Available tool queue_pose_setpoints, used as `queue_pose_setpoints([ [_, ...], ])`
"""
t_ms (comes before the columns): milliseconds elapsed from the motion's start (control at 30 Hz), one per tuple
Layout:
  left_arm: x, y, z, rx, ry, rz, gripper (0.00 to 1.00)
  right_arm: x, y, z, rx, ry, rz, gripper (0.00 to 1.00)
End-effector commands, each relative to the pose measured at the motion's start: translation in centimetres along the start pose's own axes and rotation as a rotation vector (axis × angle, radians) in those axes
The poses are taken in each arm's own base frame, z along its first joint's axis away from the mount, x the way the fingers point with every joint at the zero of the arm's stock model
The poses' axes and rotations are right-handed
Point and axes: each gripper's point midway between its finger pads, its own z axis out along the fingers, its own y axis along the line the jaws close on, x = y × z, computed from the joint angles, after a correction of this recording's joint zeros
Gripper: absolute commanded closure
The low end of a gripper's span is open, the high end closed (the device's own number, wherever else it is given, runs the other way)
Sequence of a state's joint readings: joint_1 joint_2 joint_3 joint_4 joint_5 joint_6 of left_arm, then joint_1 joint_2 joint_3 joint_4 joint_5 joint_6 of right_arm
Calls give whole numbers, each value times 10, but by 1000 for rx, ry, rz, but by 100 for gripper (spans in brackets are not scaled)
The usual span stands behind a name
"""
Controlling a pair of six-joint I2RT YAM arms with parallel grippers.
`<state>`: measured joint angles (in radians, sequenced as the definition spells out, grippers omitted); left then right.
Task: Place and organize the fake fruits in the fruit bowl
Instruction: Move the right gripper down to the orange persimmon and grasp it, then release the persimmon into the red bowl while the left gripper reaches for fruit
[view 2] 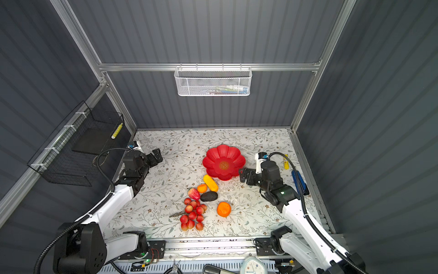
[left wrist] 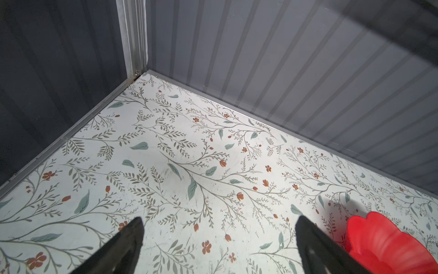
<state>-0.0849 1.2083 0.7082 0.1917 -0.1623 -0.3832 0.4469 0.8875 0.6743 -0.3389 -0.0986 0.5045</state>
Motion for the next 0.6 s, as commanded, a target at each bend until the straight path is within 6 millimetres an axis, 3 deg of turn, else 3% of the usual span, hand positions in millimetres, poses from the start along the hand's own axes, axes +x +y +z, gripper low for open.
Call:
queue_pose_setpoints([
  [0,9,0,-1,13,38,-32,0,65,2,-2,54,227,65,9],
  [200,12,-1,-1,25,41,-52,0,125,43,6,24,428,14,9],
  [333,14,-3,-1,35,48,-49,0,161,54,15,47,537,-33,9],
  [400,14,-3,-1,35,52,-47,0,170,55,23,70,565,-49,9],
  [567,15,-2,-3,35,55,-45,0,171,60,45,98,568,-83,10],
])
